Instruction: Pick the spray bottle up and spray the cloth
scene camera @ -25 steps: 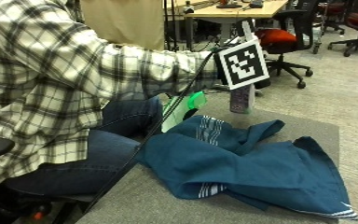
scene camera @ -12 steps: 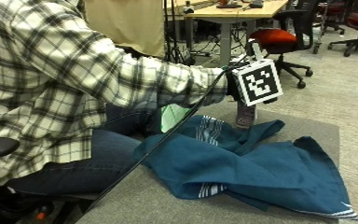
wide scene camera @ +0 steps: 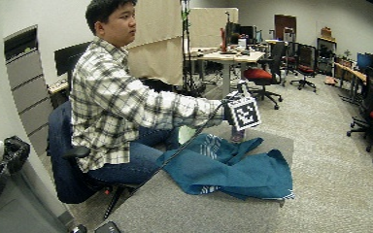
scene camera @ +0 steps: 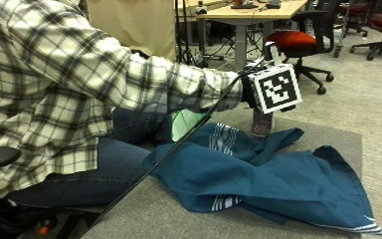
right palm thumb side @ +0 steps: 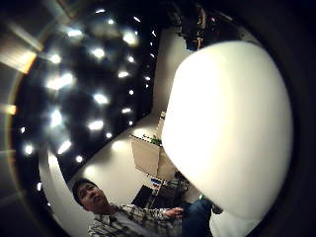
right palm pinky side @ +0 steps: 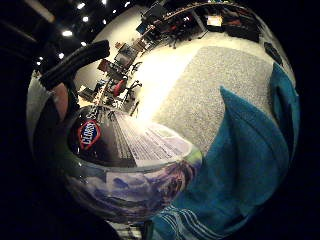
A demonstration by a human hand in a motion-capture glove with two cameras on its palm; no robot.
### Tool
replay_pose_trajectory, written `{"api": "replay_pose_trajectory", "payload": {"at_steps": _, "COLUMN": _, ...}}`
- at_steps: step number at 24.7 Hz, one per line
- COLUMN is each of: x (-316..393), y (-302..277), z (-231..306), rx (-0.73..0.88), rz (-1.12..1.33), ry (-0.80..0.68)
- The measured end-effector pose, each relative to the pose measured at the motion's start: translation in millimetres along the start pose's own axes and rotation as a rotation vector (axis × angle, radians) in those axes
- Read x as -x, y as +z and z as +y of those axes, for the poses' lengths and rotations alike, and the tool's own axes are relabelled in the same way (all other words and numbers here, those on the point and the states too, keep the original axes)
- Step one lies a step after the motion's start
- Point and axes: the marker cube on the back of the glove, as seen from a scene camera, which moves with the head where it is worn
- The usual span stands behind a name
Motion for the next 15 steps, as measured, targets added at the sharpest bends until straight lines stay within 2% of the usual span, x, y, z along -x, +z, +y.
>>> {"api": "replay_pose_trajectory", "payload": {"at_steps": 5, "x": -3.1, "y": -5.5, "z": 5.3, "rx": 0.052, "rz": 0.059, "ry": 0.017}}
{"api": "replay_pose_trajectory", "payload": {"at_steps": 15, "x": 8.1, "y": -40.3, "z": 44.5, "rx": 0.119, "rz": 0.409, "ry": 0.065}}
